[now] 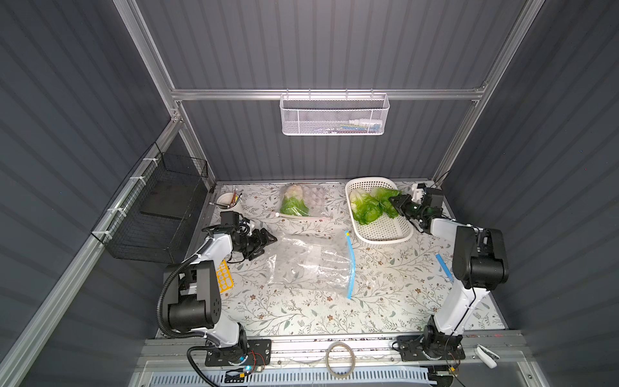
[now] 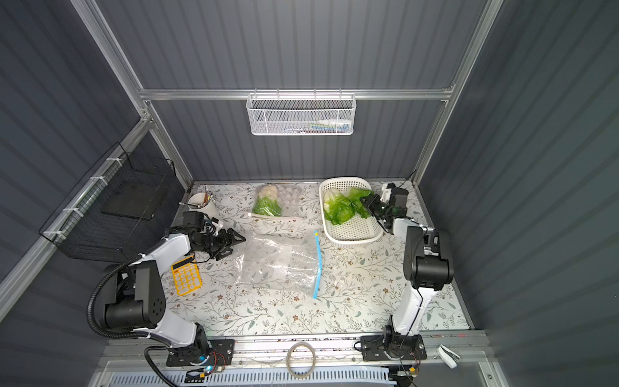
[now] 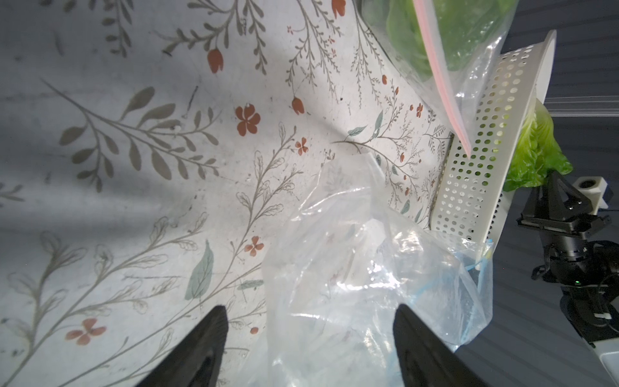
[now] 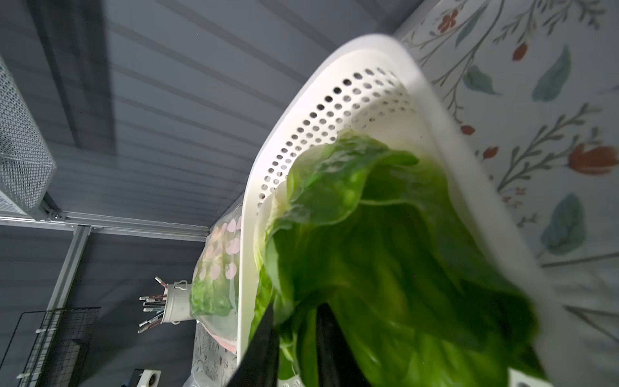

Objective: Open the zip-top bag and take out the chinese cabbages
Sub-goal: Place the Chinese cabbage in the basket.

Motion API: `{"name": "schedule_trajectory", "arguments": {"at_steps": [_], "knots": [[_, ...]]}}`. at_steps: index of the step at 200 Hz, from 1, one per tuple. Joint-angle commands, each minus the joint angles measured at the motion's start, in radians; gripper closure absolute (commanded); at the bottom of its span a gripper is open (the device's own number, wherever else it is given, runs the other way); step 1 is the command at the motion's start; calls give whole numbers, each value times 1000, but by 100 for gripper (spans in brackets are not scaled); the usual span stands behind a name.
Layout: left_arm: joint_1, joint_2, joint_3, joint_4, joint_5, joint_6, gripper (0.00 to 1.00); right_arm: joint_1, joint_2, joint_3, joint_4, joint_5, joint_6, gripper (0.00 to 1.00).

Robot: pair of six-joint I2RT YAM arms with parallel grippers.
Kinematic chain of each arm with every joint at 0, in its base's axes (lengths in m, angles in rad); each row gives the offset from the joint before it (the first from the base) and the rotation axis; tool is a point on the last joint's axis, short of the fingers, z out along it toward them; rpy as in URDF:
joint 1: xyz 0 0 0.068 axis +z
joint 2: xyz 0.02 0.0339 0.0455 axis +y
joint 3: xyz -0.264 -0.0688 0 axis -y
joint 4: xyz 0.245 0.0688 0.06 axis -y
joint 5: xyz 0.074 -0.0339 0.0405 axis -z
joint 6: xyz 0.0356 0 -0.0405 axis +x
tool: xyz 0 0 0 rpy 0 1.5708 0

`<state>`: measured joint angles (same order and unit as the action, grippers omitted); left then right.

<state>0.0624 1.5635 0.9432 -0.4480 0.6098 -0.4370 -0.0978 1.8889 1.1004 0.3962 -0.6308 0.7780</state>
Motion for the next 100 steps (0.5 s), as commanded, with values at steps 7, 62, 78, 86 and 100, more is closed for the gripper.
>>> {"name": "schedule_trajectory", "arguments": {"at_steps": [7, 62, 78, 86, 100], "knots": [[8, -44, -4, 0, 30, 6, 21, 6, -35, -20, -5, -9, 4, 63], [8, -87, -2, -9, 11, 12, 20, 6, -162, -40, -79, 1, -36, 48], [8, -107, 2, -18, -2, 18, 20, 7, -214, -40, -152, 23, -76, 44], [8, -118, 5, -21, -12, 21, 20, 7, -241, -39, -196, 39, -97, 41], [8, -142, 9, -25, -28, 28, 19, 10, -290, -21, -304, 68, -147, 39]]}}
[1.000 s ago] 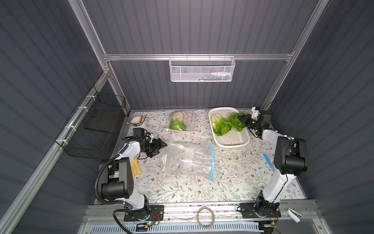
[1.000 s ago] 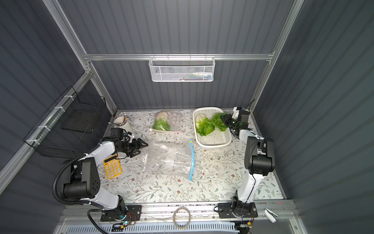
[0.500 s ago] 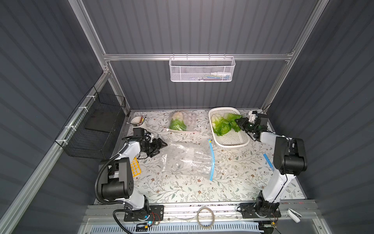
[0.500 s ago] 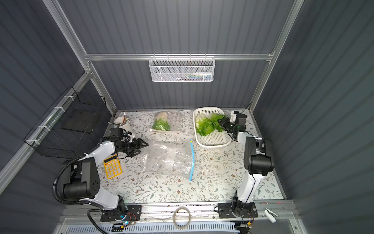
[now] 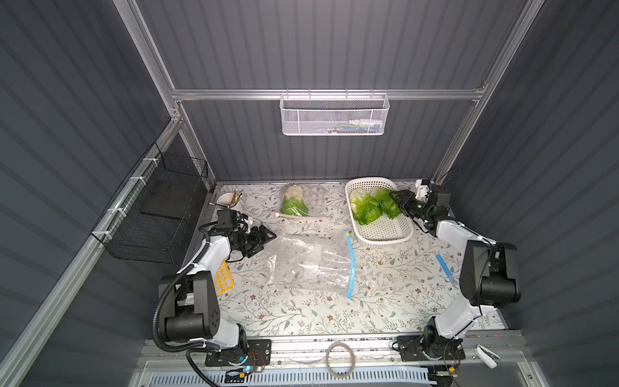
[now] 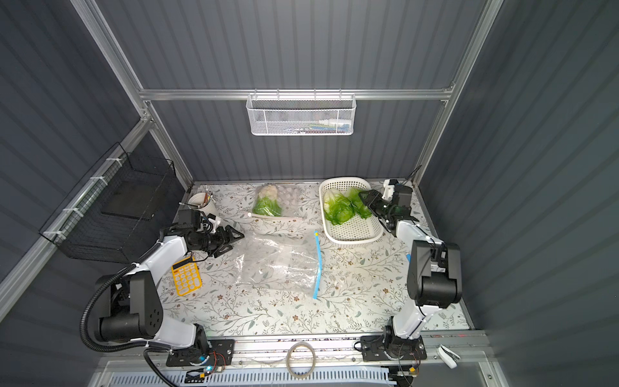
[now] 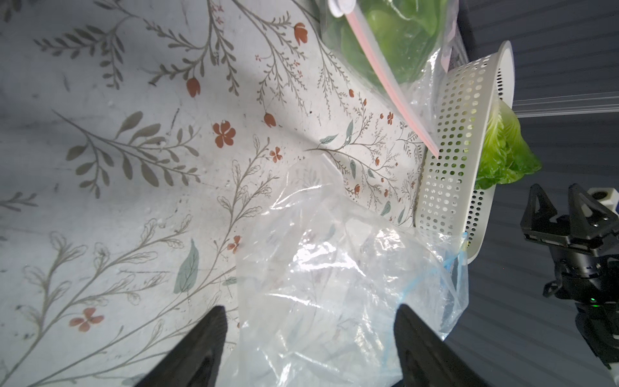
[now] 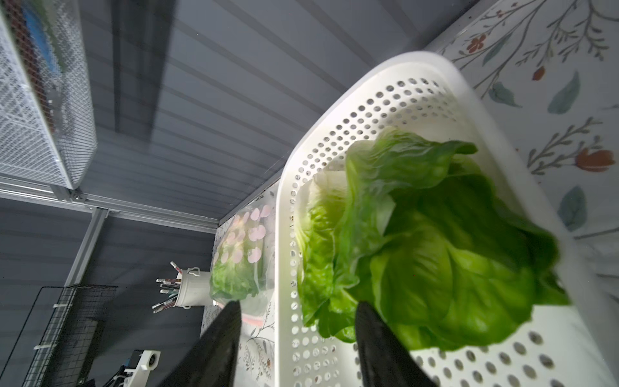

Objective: Open the zip-top bag and take out the chinese cabbages
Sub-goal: Place the Chinese cabbage in the basket.

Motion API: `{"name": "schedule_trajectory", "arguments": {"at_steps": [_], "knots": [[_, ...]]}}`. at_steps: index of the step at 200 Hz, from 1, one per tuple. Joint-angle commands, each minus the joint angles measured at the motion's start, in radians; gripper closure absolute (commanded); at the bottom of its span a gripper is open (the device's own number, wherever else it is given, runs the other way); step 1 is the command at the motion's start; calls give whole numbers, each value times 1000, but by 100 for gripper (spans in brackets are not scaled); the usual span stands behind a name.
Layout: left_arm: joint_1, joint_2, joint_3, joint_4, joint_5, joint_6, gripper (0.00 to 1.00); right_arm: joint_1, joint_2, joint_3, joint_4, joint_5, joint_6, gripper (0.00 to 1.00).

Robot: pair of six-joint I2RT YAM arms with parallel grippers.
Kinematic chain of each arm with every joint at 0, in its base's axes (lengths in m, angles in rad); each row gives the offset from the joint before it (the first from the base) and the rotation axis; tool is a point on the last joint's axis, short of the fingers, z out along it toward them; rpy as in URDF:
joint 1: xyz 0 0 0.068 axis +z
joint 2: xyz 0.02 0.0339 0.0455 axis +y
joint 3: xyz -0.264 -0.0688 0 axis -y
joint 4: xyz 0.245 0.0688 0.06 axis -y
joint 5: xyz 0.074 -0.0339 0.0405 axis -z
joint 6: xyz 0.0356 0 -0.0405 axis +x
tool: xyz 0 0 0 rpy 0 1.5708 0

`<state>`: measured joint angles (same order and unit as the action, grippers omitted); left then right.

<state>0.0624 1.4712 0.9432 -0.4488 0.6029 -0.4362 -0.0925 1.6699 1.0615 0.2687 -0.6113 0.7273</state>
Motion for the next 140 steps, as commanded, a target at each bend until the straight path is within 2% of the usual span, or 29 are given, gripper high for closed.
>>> {"name": "schedule_trajectory", "arguments": {"at_steps": [1, 28, 61, 90, 119, 140], "knots": [[8, -52, 9, -24, -22, 28, 19, 5, -74, 20, -185, 51, -100, 39], [9, -126, 7, 8, -51, 29, 19, 17, -183, 55, -363, 127, -204, 36], [9, -238, 3, 63, -143, 7, 18, 29, -317, 66, -452, 178, -278, 34], [9, -317, 47, 111, -132, -36, 18, 69, -389, 120, -570, 258, -352, 33], [10, -370, 129, 134, -118, -28, 15, 147, -435, 163, -626, 336, -423, 32], [9, -402, 169, 141, -120, 25, 8, 229, -443, 198, -652, 390, -483, 31]]}}
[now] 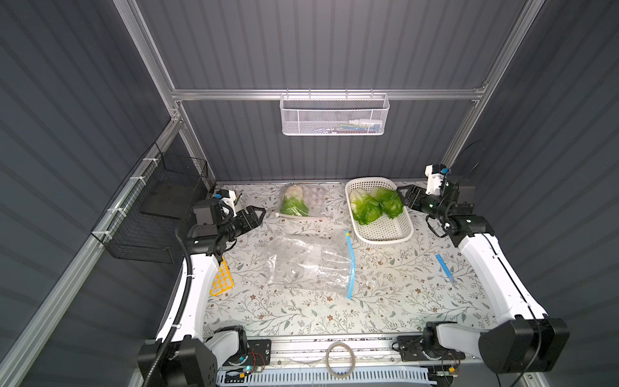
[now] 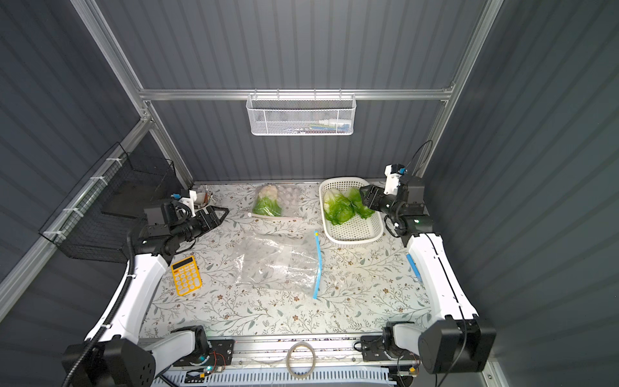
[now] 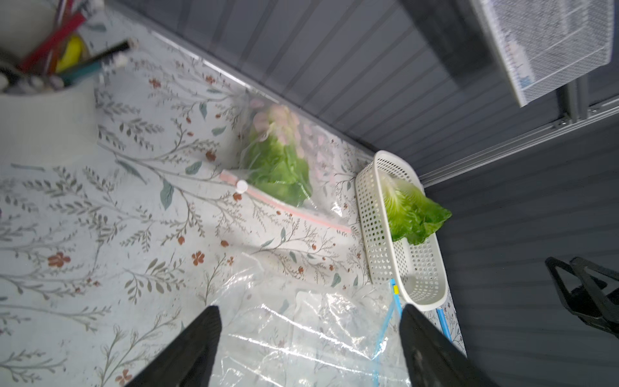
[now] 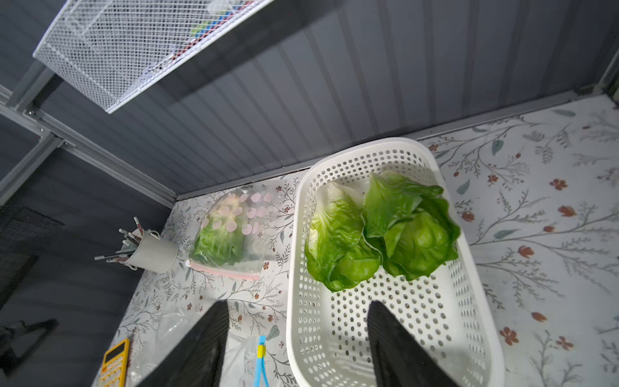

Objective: Open the zip-top bag and take out the chinese cabbages
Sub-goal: Place the Chinese cabbage in the basket, then pick up the zipper food storage bag at the center of the board.

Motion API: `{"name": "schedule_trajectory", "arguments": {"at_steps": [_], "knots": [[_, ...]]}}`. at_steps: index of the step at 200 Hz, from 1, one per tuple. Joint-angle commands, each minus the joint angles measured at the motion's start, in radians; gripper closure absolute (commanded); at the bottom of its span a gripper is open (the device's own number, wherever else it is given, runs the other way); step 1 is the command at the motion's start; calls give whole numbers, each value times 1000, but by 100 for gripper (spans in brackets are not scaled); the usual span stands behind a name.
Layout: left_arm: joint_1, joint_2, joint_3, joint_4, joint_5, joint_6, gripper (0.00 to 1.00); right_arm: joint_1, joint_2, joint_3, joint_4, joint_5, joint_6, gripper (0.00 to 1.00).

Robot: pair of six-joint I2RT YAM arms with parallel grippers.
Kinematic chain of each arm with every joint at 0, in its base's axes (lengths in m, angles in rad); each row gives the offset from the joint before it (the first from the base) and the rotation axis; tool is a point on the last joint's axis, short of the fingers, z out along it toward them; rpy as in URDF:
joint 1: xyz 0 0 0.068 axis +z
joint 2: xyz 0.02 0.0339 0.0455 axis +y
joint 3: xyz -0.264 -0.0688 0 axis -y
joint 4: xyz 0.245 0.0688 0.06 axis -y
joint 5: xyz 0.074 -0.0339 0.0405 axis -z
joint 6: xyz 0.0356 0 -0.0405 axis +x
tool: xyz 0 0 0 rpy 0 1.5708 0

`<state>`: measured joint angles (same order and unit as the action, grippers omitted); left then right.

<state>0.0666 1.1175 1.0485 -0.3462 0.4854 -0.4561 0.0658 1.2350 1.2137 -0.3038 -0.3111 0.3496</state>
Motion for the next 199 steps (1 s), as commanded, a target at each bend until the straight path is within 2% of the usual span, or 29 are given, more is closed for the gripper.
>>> {"name": "schedule_trajectory", "arguments": {"at_steps": [1, 14, 48, 84, 123, 151, 199], "knots": [[5, -50, 64, 39, -3, 49, 8, 74, -9, 46, -79, 91, -109, 31], [5, -72, 61, 52, -11, 90, 0, 118, -2, 71, -115, 113, -137, 29], [5, -131, -37, 116, -65, 147, 0, 248, 53, 172, -198, 193, -225, 25], [5, -168, -152, 166, -148, 168, 0, 348, 156, 292, -275, 222, -280, 24], [5, -177, -153, 93, -361, 166, 1, 486, 300, 397, -310, 322, -371, 23], [5, -196, -168, 95, -375, 168, 1, 541, 431, 492, -353, 301, -415, 24], [4, -195, -185, 95, -352, 160, 3, 594, 639, 635, -410, 257, -489, 31]]}}
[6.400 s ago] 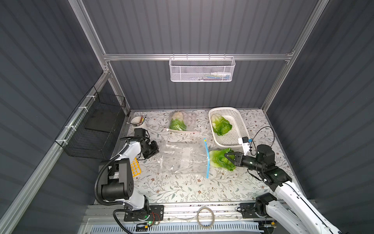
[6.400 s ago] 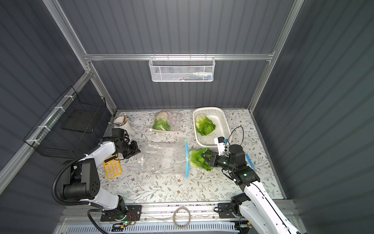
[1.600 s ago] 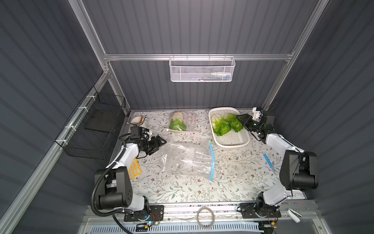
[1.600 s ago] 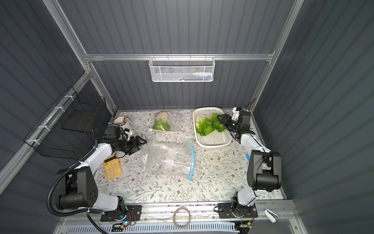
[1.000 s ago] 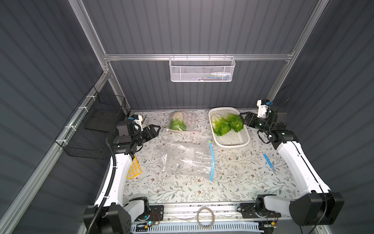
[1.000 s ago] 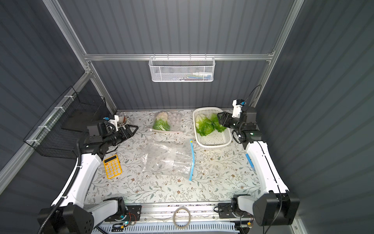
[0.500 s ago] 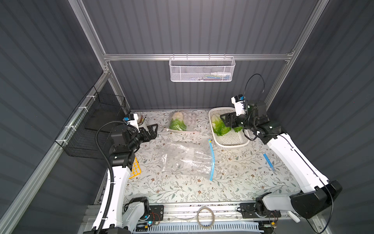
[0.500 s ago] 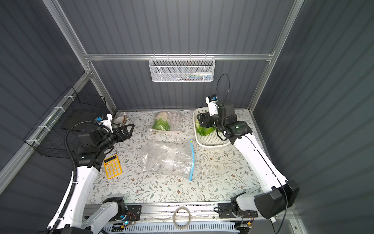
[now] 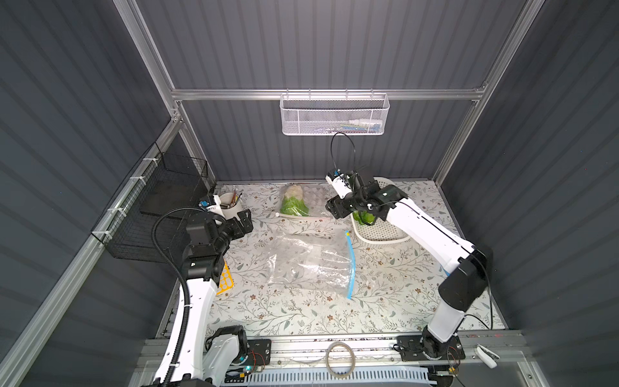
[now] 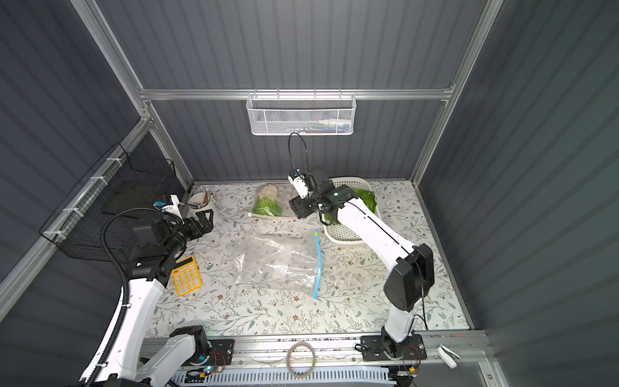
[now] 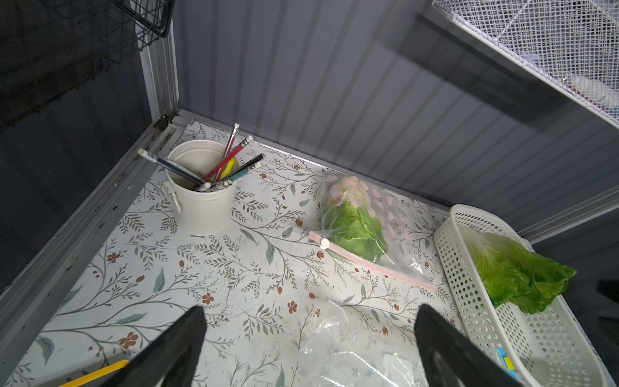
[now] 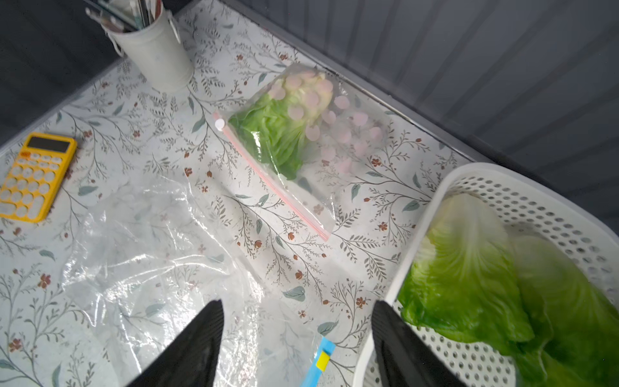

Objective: Open the zip-top bag and take out the chinese cabbages
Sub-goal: Pick up the zipper food storage bag at the center of the board.

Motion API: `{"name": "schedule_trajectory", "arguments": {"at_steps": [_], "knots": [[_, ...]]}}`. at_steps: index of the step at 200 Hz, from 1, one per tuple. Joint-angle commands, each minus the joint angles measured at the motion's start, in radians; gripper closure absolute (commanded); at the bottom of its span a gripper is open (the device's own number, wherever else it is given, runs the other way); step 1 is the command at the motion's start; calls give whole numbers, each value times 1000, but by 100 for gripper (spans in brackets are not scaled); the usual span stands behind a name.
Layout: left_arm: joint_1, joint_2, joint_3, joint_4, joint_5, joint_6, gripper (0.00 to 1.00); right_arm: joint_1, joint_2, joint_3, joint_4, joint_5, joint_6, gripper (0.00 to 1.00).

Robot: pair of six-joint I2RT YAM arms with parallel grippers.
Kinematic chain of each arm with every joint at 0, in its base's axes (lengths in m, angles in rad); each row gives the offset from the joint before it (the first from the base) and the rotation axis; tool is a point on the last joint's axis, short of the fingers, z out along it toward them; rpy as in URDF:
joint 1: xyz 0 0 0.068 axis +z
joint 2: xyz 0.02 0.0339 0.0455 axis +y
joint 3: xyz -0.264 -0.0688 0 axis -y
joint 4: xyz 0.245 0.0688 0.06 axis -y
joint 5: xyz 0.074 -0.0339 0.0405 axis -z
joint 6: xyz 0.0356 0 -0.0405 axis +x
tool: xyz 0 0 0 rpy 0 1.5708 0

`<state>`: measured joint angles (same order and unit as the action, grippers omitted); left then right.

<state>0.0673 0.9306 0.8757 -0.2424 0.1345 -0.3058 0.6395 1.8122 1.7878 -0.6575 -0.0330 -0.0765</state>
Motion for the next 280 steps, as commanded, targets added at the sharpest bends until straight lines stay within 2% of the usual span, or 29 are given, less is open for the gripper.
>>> {"name": "schedule_trajectory", "arguments": {"at_steps": [1, 38, 75, 119, 171, 191, 256, 280], "knots": [[4, -7, -13, -8, 0, 9, 3, 21, 66, 62, -56, -21, -64, 31], [4, 16, -18, 3, 51, -6, 10, 51, 200, 138, -63, 14, -114, 29], [4, 36, -18, 8, 78, -21, 10, 63, 322, 214, -73, 22, -155, 28], [5, 52, -22, 16, 94, -42, 11, 66, 468, 334, -89, 87, -186, 27], [5, 68, -20, 19, 116, -52, 11, 71, 554, 372, -54, 120, -215, 27], [5, 71, -21, 19, 118, -53, 11, 73, 574, 376, -30, 134, -218, 30], [5, 75, -23, 20, 120, -53, 11, 75, 625, 408, 19, 146, -227, 56], [5, 81, -22, 21, 127, -54, 11, 74, 642, 419, 25, 143, -226, 60]]}}
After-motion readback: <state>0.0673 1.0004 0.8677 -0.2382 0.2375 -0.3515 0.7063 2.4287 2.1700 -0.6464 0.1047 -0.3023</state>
